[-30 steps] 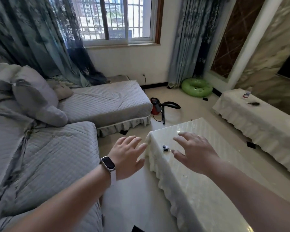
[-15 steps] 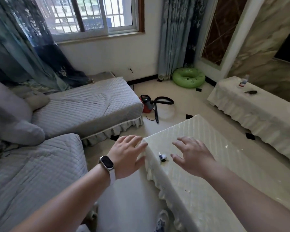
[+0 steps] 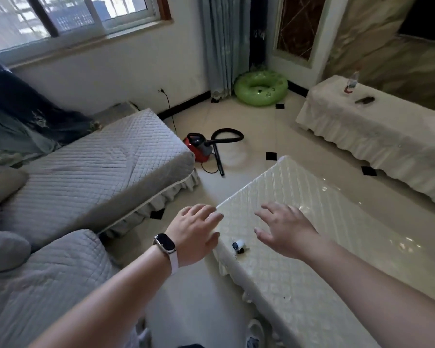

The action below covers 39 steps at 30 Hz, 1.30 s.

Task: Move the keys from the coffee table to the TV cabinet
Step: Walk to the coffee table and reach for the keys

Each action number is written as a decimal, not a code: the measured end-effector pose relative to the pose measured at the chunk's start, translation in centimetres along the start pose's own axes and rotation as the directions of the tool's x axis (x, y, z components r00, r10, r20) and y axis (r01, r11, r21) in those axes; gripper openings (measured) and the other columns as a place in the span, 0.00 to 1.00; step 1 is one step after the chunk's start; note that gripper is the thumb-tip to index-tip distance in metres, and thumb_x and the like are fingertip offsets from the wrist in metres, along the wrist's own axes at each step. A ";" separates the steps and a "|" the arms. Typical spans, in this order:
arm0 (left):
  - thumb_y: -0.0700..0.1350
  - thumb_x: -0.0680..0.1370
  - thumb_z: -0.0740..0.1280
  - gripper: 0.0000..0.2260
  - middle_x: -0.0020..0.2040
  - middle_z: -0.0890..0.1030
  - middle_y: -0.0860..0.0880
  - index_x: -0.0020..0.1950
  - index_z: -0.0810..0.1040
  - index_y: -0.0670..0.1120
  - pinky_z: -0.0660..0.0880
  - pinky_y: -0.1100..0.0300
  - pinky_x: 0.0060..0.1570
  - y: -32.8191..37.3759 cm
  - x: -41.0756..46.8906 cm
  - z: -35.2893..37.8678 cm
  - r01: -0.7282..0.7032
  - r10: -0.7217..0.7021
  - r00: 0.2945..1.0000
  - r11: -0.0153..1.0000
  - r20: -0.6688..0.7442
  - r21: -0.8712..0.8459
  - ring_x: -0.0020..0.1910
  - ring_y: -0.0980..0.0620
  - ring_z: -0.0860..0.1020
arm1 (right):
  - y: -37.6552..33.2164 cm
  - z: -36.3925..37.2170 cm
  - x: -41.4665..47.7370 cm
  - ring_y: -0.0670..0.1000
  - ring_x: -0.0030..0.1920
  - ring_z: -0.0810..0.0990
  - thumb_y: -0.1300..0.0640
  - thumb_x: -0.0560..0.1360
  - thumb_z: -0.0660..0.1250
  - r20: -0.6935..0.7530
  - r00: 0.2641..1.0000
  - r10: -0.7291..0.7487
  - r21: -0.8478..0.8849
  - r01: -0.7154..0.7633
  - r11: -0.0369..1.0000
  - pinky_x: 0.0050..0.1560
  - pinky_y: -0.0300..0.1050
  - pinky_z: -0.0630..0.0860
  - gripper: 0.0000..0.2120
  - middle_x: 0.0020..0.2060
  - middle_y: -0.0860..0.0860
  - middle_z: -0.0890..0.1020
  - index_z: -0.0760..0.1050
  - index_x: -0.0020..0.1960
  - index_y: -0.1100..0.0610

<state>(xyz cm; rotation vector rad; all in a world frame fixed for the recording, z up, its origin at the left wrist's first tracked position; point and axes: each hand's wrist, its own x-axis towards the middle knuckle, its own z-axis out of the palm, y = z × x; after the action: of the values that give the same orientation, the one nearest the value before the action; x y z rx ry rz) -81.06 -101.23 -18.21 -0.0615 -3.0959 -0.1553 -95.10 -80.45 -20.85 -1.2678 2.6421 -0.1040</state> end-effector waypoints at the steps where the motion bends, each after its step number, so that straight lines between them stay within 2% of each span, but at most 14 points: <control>1: 0.50 0.74 0.66 0.17 0.60 0.79 0.46 0.61 0.76 0.46 0.71 0.48 0.57 -0.6 0.8 0.7 -0.014 0.014 1.000 1.000 0.007 -0.016 0.61 0.43 0.74 | 0.2 0.4 0.6 0.54 0.65 0.70 0.40 0.77 0.56 0.013 1.000 0.013 0.001 -0.013 1.000 0.64 0.52 0.64 0.24 0.68 0.51 0.72 0.70 0.68 0.50; 4: 0.49 0.73 0.66 0.16 0.59 0.80 0.46 0.60 0.76 0.46 0.72 0.48 0.56 -2.7 3.1 3.3 -0.045 0.047 0.998 0.997 0.042 -0.063 0.60 0.43 0.75 | 0.8 1.8 2.7 0.55 0.66 0.70 0.41 0.78 0.55 0.049 0.996 0.070 0.013 -0.071 0.997 0.65 0.53 0.64 0.24 0.67 0.51 0.73 0.69 0.69 0.51; 7: 0.48 0.72 0.68 0.15 0.58 0.80 0.45 0.58 0.77 0.46 0.73 0.48 0.56 -5.3 5.5 6.9 -0.099 0.108 0.992 0.989 0.072 -0.112 0.60 0.42 0.76 | 1.9 4.0 5.1 0.54 0.68 0.67 0.41 0.78 0.55 0.057 0.989 0.139 0.034 -0.142 0.989 0.68 0.52 0.58 0.24 0.69 0.51 0.72 0.68 0.70 0.50; 10: 0.47 0.72 0.70 0.16 0.58 0.81 0.44 0.58 0.78 0.45 0.73 0.47 0.57 -8.0 8.0 11.1 -0.125 0.149 0.981 0.975 0.124 -0.183 0.60 0.42 0.76 | 2.9 6.2 7.0 0.53 0.70 0.64 0.43 0.78 0.56 0.121 0.958 0.261 0.069 -0.270 0.960 0.67 0.52 0.61 0.23 0.70 0.51 0.70 0.68 0.70 0.51; 15: 0.47 0.72 0.69 0.16 0.58 0.81 0.45 0.60 0.77 0.46 0.74 0.46 0.53 -12.7 11.8 18.9 -0.158 0.209 0.962 0.951 0.175 -0.267 0.58 0.41 0.77 | 3.7 12.4 10.6 0.53 0.64 0.69 0.45 0.77 0.56 0.144 0.907 0.396 0.087 -0.410 0.908 0.62 0.52 0.65 0.22 0.64 0.51 0.72 0.69 0.68 0.52; 19: 0.48 0.75 0.67 0.17 0.60 0.80 0.45 0.63 0.76 0.45 0.73 0.47 0.57 -14.4 13.7 25.2 -0.154 0.245 0.931 0.936 0.272 -0.316 0.60 0.41 0.75 | 3.4 18.2 13.1 0.55 0.62 0.70 0.46 0.76 0.57 0.180 0.866 0.467 0.162 -0.495 0.854 0.62 0.51 0.65 0.21 0.64 0.52 0.74 0.71 0.66 0.54; 22: 0.50 0.76 0.63 0.19 0.64 0.77 0.47 0.66 0.73 0.47 0.71 0.48 0.58 -14.2 14.7 30.6 -0.140 0.265 0.901 0.926 0.343 -0.351 0.62 0.43 0.73 | 3.7 23.0 13.9 0.54 0.64 0.69 0.46 0.77 0.57 0.210 0.849 0.486 0.213 -0.524 0.824 0.63 0.51 0.64 0.22 0.66 0.51 0.73 0.69 0.68 0.54; 27: 0.54 0.77 0.62 0.19 0.66 0.74 0.50 0.67 0.69 0.52 0.71 0.52 0.56 -12.4 15.5 40.2 -0.138 0.296 0.832 0.930 0.469 -0.342 0.62 0.46 0.71 | 5.1 32.3 14.4 0.55 0.63 0.70 0.45 0.76 0.58 0.316 0.826 0.467 0.217 -0.542 0.812 0.62 0.52 0.66 0.21 0.63 0.52 0.74 0.70 0.65 0.54; 31: 0.55 0.75 0.63 0.22 0.68 0.70 0.49 0.68 0.65 0.53 0.71 0.50 0.57 -10.9 15.3 46.3 -0.150 0.306 0.784 0.938 0.541 -0.313 0.64 0.44 0.69 | 5.7 38.7 14.5 0.56 0.63 0.70 0.45 0.74 0.59 0.382 0.803 0.457 0.244 -0.565 0.788 0.61 0.54 0.66 0.22 0.64 0.51 0.73 0.69 0.66 0.53; 34: 0.56 0.74 0.65 0.25 0.69 0.68 0.48 0.69 0.64 0.54 0.72 0.47 0.57 -10.2 15.1 49.3 -0.198 0.332 0.769 0.936 0.547 -0.290 0.65 0.43 0.68 | 6.7 41.4 14.3 0.56 0.62 0.70 0.45 0.74 0.61 0.364 0.794 0.487 0.265 -0.590 0.763 0.59 0.53 0.67 0.22 0.63 0.52 0.73 0.71 0.64 0.53; 36: 0.56 0.73 0.68 0.27 0.68 0.70 0.47 0.70 0.66 0.53 0.73 0.46 0.54 -9.9 15.2 50.5 -0.281 0.372 0.758 0.928 0.537 -0.245 0.62 0.42 0.70 | 7.8 42.3 14.2 0.56 0.62 0.71 0.46 0.74 0.61 0.366 0.784 0.501 0.274 -0.606 0.747 0.59 0.54 0.67 0.21 0.63 0.52 0.73 0.71 0.64 0.54; 39: 0.52 0.69 0.74 0.25 0.62 0.76 0.43 0.64 0.74 0.50 0.77 0.45 0.45 -9.7 15.8 51.3 -0.401 0.448 0.746 0.893 0.492 -0.205 0.53 0.39 0.75 | 9.4 43.0 14.3 0.56 0.63 0.70 0.46 0.75 0.60 0.384 0.778 0.498 0.284 -0.612 0.738 0.60 0.53 0.67 0.21 0.63 0.52 0.73 0.70 0.66 0.53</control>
<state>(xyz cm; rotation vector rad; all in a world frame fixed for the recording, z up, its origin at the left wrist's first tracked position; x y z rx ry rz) -99.23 -105.14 -69.52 -0.9752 -3.4882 -0.2983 -101.64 -84.53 -66.54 -0.2894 2.4509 -0.3141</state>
